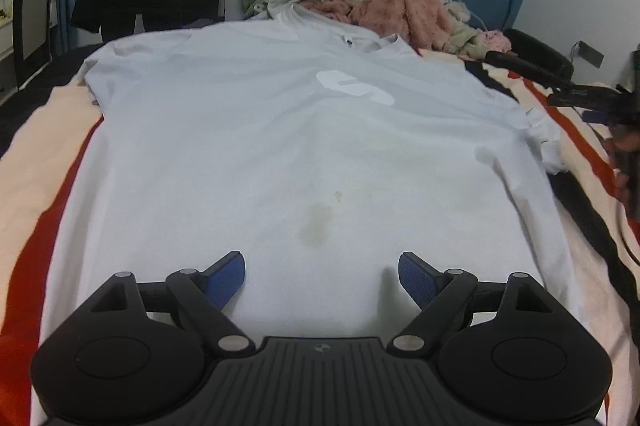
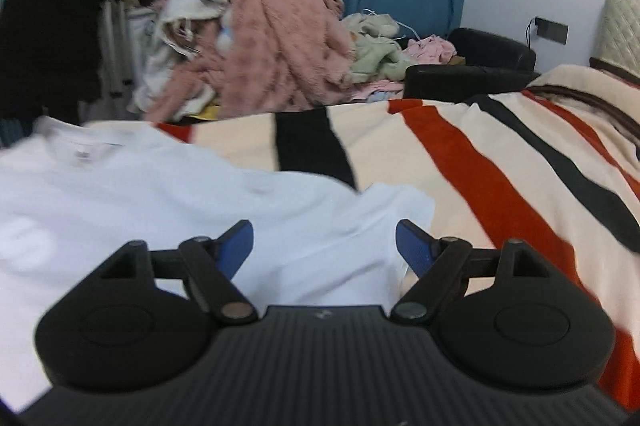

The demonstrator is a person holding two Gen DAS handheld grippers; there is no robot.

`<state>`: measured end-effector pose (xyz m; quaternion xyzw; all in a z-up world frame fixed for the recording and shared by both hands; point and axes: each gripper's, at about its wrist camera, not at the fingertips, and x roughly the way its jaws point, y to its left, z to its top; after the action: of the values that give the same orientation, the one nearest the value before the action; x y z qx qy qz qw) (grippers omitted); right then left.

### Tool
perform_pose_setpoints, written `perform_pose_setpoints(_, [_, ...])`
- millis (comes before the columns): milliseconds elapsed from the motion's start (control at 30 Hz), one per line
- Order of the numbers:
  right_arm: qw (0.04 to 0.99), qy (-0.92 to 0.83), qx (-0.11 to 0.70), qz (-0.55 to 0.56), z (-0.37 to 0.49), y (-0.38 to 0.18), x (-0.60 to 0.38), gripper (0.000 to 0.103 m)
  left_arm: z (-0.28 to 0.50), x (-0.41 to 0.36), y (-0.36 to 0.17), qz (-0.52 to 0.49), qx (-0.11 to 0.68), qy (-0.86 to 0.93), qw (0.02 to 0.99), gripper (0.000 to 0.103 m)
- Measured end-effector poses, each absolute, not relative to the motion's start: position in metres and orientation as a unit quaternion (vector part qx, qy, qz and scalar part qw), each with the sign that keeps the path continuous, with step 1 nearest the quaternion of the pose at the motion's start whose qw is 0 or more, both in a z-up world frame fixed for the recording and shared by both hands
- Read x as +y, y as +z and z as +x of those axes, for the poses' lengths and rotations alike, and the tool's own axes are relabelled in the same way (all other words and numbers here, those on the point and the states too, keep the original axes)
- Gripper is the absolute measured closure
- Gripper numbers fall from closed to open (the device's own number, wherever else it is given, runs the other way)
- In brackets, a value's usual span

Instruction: Fold clothes

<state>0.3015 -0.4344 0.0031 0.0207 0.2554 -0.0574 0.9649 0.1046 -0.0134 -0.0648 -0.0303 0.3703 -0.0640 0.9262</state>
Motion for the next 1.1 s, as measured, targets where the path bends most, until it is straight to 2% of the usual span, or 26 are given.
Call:
perform_pose_setpoints(167, [0.956,-0.01,0.279,0.093,0.207,0.039,-0.406,0.023,0.078,-0.009,-0.05,-0.041,0.371,-0.084,0.924,0.017])
perform_pose_setpoints(300, [0.959,0.017,0.268,0.092,0.116,0.055,-0.375,0.023,0.047,0.001,-0.04,-0.052,0.388,-0.101,0.915,0.017])
perform_pose_setpoints(467, [0.965,0.031,0.236,0.112,0.027,0.042,-0.356,0.023,0.021,0.015,-0.027,-0.074,0.379,-0.116,0.915,0.017])
perform_pose_setpoints(633, [0.955,0.025,0.252,0.152,0.004,0.027,-0.361,0.024,0.016,0.016,-0.024,-0.078,0.382,-0.12,0.913,0.017])
perform_pose_setpoints(667, [0.956,0.028,0.248,0.154,0.003,0.029,-0.362,0.027,0.014,0.014,-0.024,-0.078,0.383,-0.125,0.912,0.017])
perform_pose_setpoints(700, [0.958,0.028,0.24,0.157,0.001,0.032,-0.364,0.042,0.012,0.012,-0.024,-0.077,0.382,-0.131,0.911,0.018])
perform_pose_setpoints(767, [0.96,0.019,0.231,0.156,0.0,0.034,-0.367,0.056,0.006,0.002,-0.023,-0.061,0.378,-0.154,0.911,0.018])
perform_pose_setpoints(900, [0.947,0.018,0.251,0.197,0.008,0.024,-0.381,0.053,-0.011,-0.025,-0.027,-0.041,0.383,-0.212,0.898,0.022])
perform_pose_setpoints(933, [0.942,0.016,0.261,0.212,0.01,0.021,-0.385,0.05,-0.016,-0.034,-0.03,-0.039,0.389,-0.23,0.891,0.025])
perform_pose_setpoints(967, [0.937,0.007,0.267,0.224,0.009,0.019,-0.389,0.04,-0.021,-0.042,-0.033,-0.036,0.395,-0.248,0.884,0.029])
perform_pose_setpoints(1000, [0.933,-0.001,0.272,0.236,0.009,0.016,-0.392,0.035,-0.026,-0.052,-0.037,-0.033,0.401,-0.266,0.876,0.031])
perform_pose_setpoints(1100, [0.929,-0.01,0.254,0.27,0.002,0.015,-0.405,0.035,-0.044,-0.08,-0.047,-0.023,0.416,-0.317,0.852,0.039])
